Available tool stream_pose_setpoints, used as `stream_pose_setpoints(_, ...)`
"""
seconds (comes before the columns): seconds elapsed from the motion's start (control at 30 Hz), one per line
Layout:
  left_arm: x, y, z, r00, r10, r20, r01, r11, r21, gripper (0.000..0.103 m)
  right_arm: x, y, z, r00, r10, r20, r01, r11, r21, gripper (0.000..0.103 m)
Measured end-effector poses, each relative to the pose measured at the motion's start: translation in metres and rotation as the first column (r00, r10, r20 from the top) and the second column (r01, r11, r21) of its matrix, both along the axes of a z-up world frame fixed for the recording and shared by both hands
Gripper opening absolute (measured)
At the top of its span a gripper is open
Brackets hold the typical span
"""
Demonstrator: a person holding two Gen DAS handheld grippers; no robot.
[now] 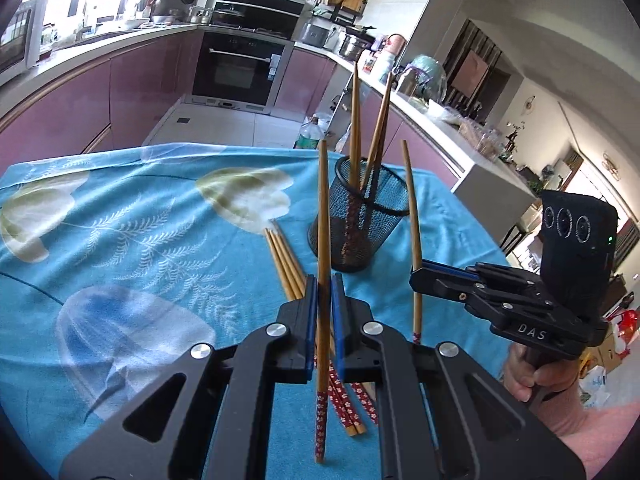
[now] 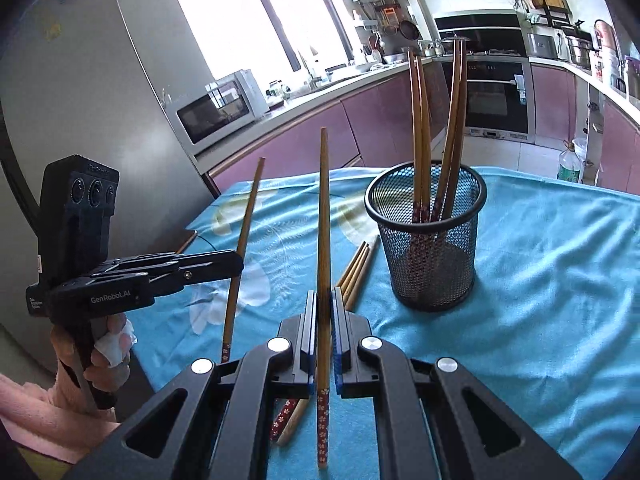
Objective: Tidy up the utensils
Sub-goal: 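Lift the chopstick upright with the right gripper toward the mesh cup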
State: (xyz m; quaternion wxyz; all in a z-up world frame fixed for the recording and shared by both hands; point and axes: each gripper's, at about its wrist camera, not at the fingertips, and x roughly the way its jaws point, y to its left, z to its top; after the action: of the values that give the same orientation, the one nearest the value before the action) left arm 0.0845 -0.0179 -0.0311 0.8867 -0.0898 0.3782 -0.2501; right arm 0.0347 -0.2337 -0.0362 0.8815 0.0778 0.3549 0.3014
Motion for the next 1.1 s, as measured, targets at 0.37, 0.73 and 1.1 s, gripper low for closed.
stream_pose_setpoints(0.37,-0.010,0.014,0.026,0.999,-0.019,0.050,0.023,0.996,-0.086,0.008,-0.002,-0.013,0.016,0.999,-0.009,0.042,0.007,0.999,0.044,0.006)
stream_pose_setpoints(0.73,-0.003,0.010,0.045,0.994,-0.019,0.103,0.030,0.994,-0.108,0.008,-0.001,-0.018,0.031,0.996,-0.023,0.088,0.019,0.998,0.054,0.006)
stream_pose_setpoints(1.1,0.014,-0.008,0.064,0.988,-0.045,0.149,0.059,0.994,-0.092,0.008,0.002,-0.030,0.060,0.985,-0.055,0.161,0.049,0.998,0.039,0.006)
